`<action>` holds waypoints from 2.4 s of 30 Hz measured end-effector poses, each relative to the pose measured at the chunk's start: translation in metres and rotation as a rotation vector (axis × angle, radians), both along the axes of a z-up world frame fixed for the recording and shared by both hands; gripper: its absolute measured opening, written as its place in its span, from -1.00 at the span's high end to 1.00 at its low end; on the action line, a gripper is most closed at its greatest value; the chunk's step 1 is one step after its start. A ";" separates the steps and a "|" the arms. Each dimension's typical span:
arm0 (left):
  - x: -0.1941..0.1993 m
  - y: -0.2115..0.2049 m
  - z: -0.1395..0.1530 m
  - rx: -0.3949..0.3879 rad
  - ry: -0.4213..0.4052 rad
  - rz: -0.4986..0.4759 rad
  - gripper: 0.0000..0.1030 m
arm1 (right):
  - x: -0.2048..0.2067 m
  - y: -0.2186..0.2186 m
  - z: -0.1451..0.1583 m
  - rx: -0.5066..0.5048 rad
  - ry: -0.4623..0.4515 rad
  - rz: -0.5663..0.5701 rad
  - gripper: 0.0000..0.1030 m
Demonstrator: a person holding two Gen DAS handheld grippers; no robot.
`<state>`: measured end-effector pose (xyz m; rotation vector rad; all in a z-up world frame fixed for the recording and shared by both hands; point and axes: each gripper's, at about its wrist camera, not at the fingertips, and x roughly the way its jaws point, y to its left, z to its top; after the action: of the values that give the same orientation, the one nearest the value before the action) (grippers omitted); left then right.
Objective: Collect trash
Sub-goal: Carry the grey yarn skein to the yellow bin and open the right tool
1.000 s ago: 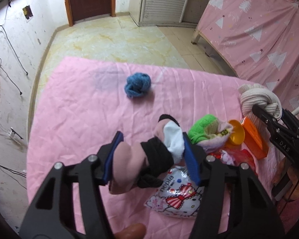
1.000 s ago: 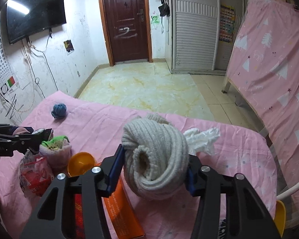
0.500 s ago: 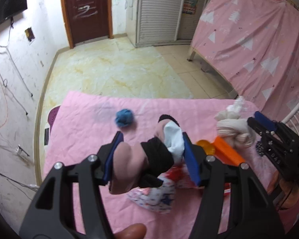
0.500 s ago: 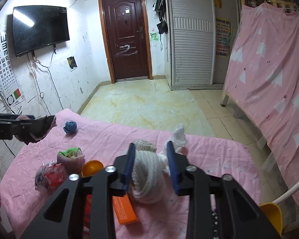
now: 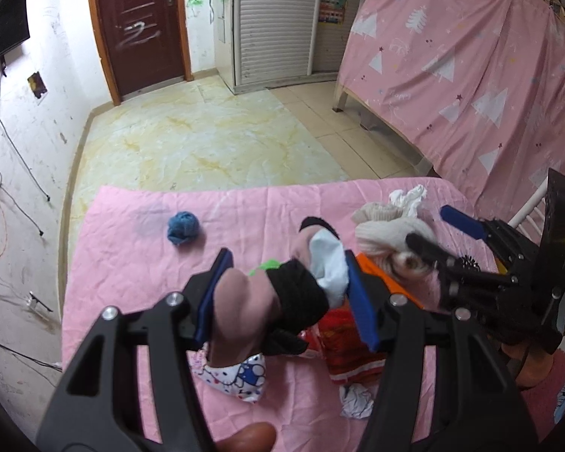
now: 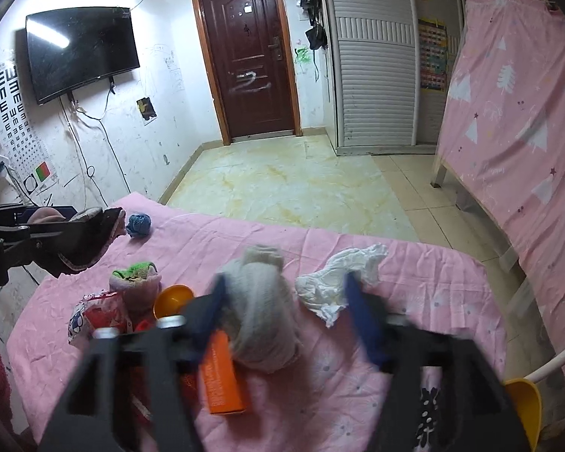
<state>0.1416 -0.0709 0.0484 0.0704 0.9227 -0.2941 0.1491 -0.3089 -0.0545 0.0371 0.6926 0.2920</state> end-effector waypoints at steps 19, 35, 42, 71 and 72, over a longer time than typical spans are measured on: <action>0.000 -0.009 -0.008 0.007 0.015 -0.009 -0.11 | 0.007 0.015 -0.015 -0.041 0.040 -0.010 0.53; -0.019 -0.100 0.002 0.046 -0.014 -0.141 -0.11 | -0.048 -0.061 0.012 -0.012 -0.072 -0.125 0.53; -0.037 -0.166 0.004 0.036 -0.002 -0.263 -0.11 | -0.084 -0.133 0.001 -0.005 -0.072 -0.239 0.53; -0.049 -0.300 -0.033 0.021 0.159 -0.437 -0.11 | -0.162 -0.279 -0.092 0.153 0.072 -0.490 0.52; -0.053 -0.307 -0.035 0.020 0.167 -0.452 -0.14 | -0.164 -0.281 -0.095 0.157 0.077 -0.494 0.52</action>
<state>0.0887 -0.3775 0.0129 0.2785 1.0707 -0.7186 -0.0145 -0.5895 -0.1492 0.3653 0.7124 -0.1306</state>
